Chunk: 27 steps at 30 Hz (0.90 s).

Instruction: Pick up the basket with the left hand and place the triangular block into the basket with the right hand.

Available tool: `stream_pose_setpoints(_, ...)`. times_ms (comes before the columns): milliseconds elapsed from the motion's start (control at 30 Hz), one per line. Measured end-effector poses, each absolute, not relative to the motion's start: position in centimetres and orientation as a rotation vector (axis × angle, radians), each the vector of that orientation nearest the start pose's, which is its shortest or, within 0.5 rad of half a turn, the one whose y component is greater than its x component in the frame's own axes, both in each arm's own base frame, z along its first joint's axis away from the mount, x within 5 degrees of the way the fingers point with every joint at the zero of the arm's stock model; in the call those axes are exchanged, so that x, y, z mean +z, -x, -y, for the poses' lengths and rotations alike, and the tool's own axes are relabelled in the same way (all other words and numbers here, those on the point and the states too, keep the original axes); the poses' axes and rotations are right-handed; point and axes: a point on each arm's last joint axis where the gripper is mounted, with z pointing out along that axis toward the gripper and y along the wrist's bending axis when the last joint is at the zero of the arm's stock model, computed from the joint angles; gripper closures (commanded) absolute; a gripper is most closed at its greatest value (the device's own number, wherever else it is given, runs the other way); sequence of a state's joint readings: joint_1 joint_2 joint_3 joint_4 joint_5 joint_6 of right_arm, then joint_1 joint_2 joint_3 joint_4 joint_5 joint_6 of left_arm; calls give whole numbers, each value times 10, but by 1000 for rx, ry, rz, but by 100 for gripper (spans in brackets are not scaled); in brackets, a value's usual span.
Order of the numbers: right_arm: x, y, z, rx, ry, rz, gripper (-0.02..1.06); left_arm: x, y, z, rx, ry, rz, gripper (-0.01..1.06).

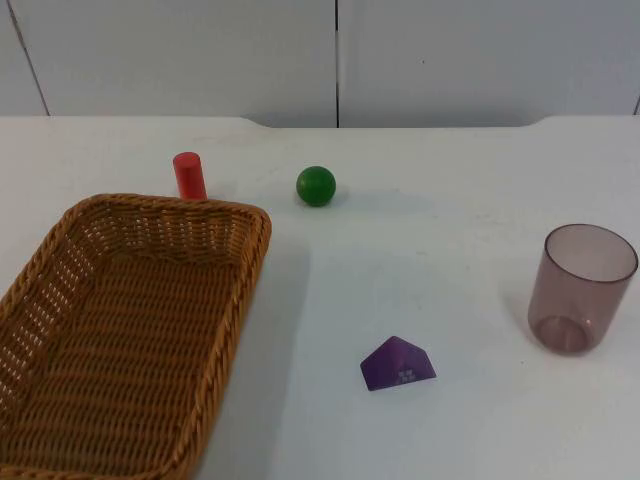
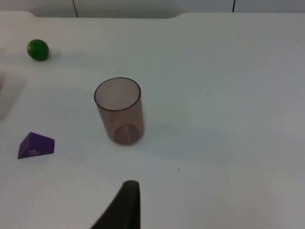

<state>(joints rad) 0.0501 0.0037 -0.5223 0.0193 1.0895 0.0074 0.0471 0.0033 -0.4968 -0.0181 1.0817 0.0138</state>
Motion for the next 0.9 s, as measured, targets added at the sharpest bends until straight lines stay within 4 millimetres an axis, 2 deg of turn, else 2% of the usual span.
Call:
stream_pose_setpoints(133,292,9,-2,67,46,-2034,-1,275,3,2,15,34,-2080,0)
stream_pose_setpoints(267,305,-3,-2,67,45,-2051,-1,283,-6,2,5,35,-2111,0)
stream_pose_setpoints(433,325,-41,-4,62,50,-2099,-1,294,-39,2,-31,43,-2224,0)
stream_pose_setpoints(467,325,-41,-4,62,50,-2099,-1,294,-39,2,-31,43,-2224,0)
stream_pose_setpoints(600,332,-73,-6,61,48,-2146,-1,301,-66,1,-37,50,-2278,0)
stream_pose_setpoints(700,331,-103,-7,59,46,-2189,-1,303,-90,1,-53,60,-2318,0)
stream_pose_setpoints(733,331,-103,-7,59,46,-2189,-1,303,-90,1,-53,60,-2318,0)
stream_pose_setpoints(867,319,-136,-8,57,44,-2266,-1,297,-119,0,-75,77,-2385,0)
stream_pose_setpoints(900,319,-136,-8,57,44,-2266,-1,297,-119,0,-75,77,-2385,0)
